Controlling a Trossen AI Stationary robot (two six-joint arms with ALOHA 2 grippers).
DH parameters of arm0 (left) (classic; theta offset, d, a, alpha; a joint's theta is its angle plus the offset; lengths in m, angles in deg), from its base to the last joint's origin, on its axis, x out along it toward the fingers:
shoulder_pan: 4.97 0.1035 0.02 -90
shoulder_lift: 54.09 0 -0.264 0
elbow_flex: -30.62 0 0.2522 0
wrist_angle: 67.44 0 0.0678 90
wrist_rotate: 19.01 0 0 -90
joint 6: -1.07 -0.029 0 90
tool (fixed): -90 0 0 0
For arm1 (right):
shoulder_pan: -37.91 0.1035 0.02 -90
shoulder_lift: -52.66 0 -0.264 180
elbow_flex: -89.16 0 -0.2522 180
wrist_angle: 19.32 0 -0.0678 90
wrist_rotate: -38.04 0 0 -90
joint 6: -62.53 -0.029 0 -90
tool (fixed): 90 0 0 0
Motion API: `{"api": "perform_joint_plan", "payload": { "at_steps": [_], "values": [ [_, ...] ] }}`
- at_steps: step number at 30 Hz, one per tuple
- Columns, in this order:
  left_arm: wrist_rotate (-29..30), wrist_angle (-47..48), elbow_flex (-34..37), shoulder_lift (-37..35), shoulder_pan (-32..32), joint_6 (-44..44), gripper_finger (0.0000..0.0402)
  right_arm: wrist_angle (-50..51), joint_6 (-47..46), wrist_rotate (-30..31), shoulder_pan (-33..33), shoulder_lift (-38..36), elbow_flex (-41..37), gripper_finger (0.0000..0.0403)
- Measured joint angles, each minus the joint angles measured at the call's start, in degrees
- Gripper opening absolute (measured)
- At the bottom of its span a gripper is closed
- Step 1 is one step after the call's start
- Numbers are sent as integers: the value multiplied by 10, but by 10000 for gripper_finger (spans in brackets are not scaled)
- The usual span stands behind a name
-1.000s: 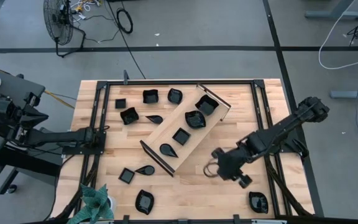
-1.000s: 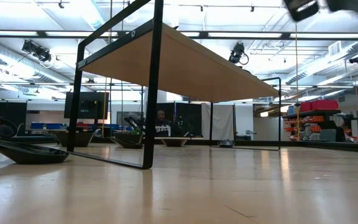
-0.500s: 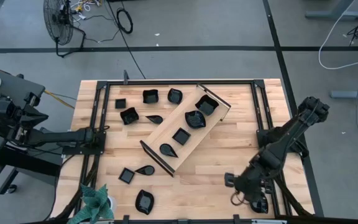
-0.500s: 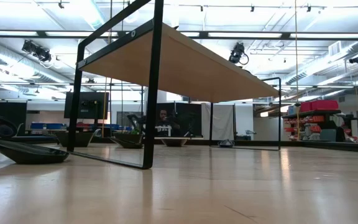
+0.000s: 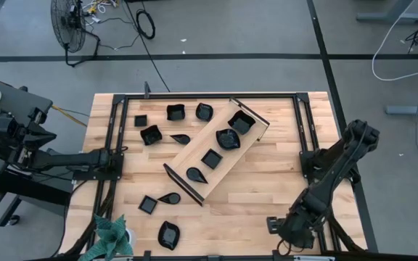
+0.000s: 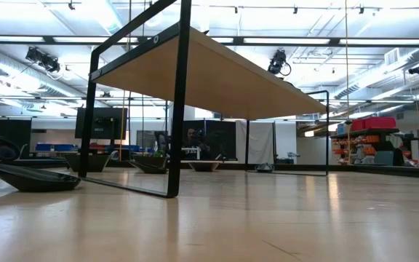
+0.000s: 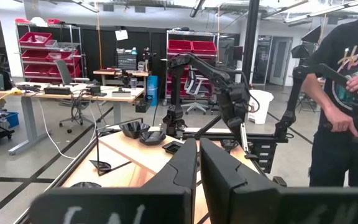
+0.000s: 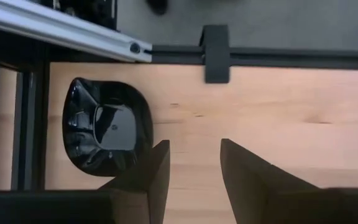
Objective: Pick & Place Mini shaped plates
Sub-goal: Stack the black leaf shaped bowl on top of the black leaf shaped bowl on the shelf
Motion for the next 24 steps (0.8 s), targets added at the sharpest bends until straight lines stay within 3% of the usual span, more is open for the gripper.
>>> {"api": "perform_joint_plan", "payload": {
  "at_steps": [11, 18, 24],
  "values": [
    [0, 0, 0, 0, 0, 0, 25, 19, 20, -7, -29, 106, 0, 144],
    [0, 0, 0, 0, 0, 0, 25, 41, 35, -80, -48, 152, 0, 144],
    [0, 0, 0, 0, 0, 0, 25, 67, 35, -93, -52, 162, 0, 144]
  ]
}}
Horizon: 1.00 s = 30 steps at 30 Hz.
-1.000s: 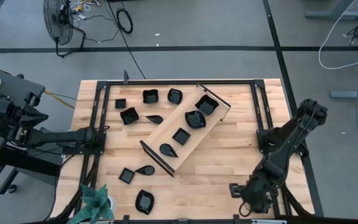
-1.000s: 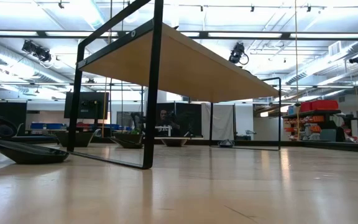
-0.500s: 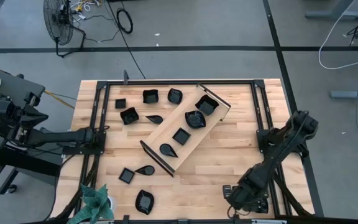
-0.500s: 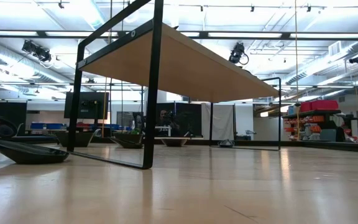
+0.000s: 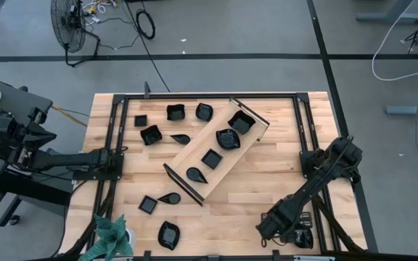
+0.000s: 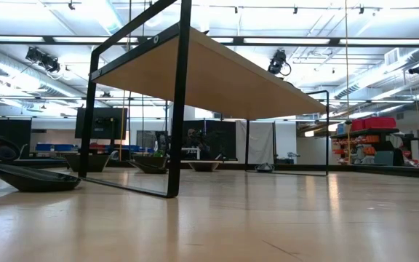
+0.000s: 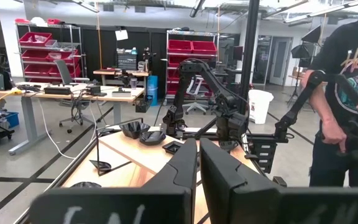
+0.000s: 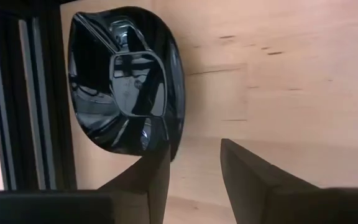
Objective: Pick & Place Mini shaped plates
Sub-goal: Stack the black leaf shaped bowl on top of the black leaf shaped bowl on the shelf
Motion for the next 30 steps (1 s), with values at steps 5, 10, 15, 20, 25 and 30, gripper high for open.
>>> {"api": "perform_joint_plan", "payload": {
  "at_steps": [5, 10, 15, 20, 25, 30],
  "values": [
    [0, 0, 0, 0, 0, 0, 25, 4, -11, -33, 0, 7, 0, 144],
    [0, 0, 0, 0, 0, 0, 25, 4, -13, -49, 1, 8, 0, 144],
    [0, 0, 0, 0, 0, 0, 25, -5, -26, -49, 1, 8, 0, 144],
    [0, 0, 0, 0, 0, 0, 26, -16, -26, -49, 1, 8, 0, 144],
    [0, 0, 0, 0, 0, 0, 25, -21, -42, -64, 2, 8, 0, 144],
    [0, 0, 0, 0, 0, 0, 25, -25, -48, -64, 13, 8, 0, 144]
  ]
}}
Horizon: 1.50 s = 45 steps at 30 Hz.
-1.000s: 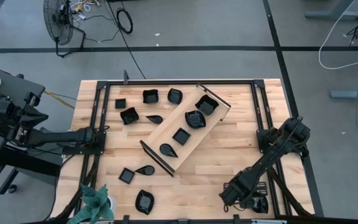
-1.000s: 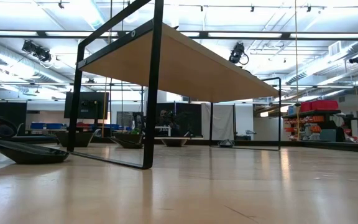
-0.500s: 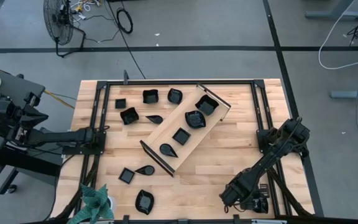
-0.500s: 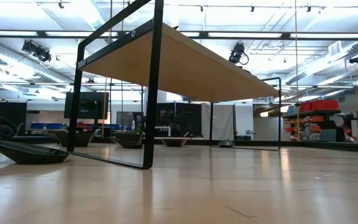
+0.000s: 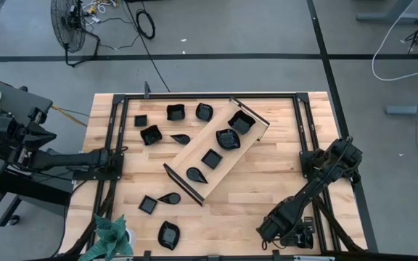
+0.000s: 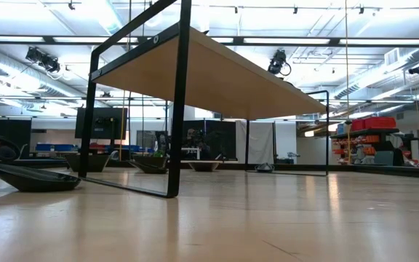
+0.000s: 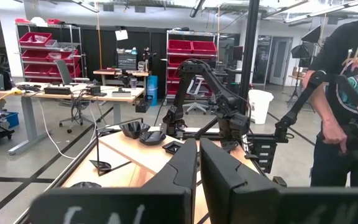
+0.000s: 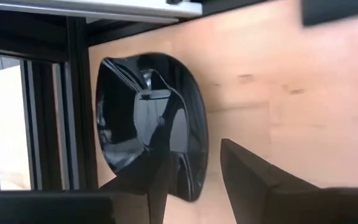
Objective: Pick & Place Mini shaped plates
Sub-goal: Stack the black leaf shaped bowl on top of the black leaf shaped bowl on the shelf
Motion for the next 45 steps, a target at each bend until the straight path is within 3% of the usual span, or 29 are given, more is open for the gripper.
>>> {"api": "perform_joint_plan", "payload": {
  "at_steps": [27, 45],
  "values": [
    [0, 0, 0, 0, 0, 0, 25, -56, -20, 16, 26, 0, -37, 143],
    [0, 0, 0, 0, 0, 0, 25, -70, -33, 16, 26, -3, -37, 89]
  ]
}}
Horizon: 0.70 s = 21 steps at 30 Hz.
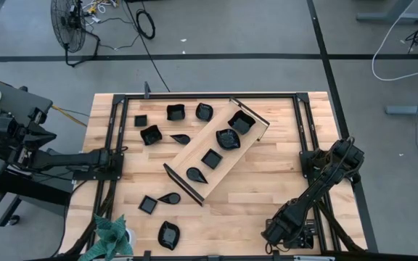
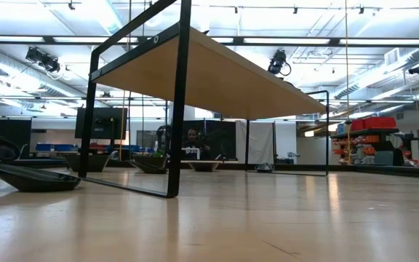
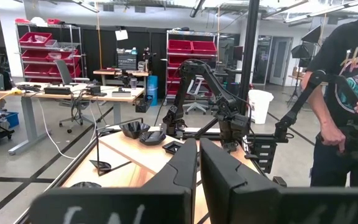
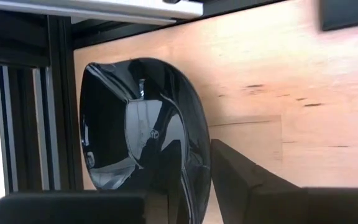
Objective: Pick & Place Mini shaped plates
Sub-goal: Stack the black leaf shaped bowl on top of the black leaf shaped bowl on the shelf
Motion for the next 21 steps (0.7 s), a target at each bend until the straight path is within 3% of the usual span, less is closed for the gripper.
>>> {"api": "perform_joint_plan", "payload": {
  "at_steps": [21],
  "values": [
    [0, 0, 0, 0, 0, 0, 25, -3, -6, 0, 0, -1, 0, 11]
  ]
}}
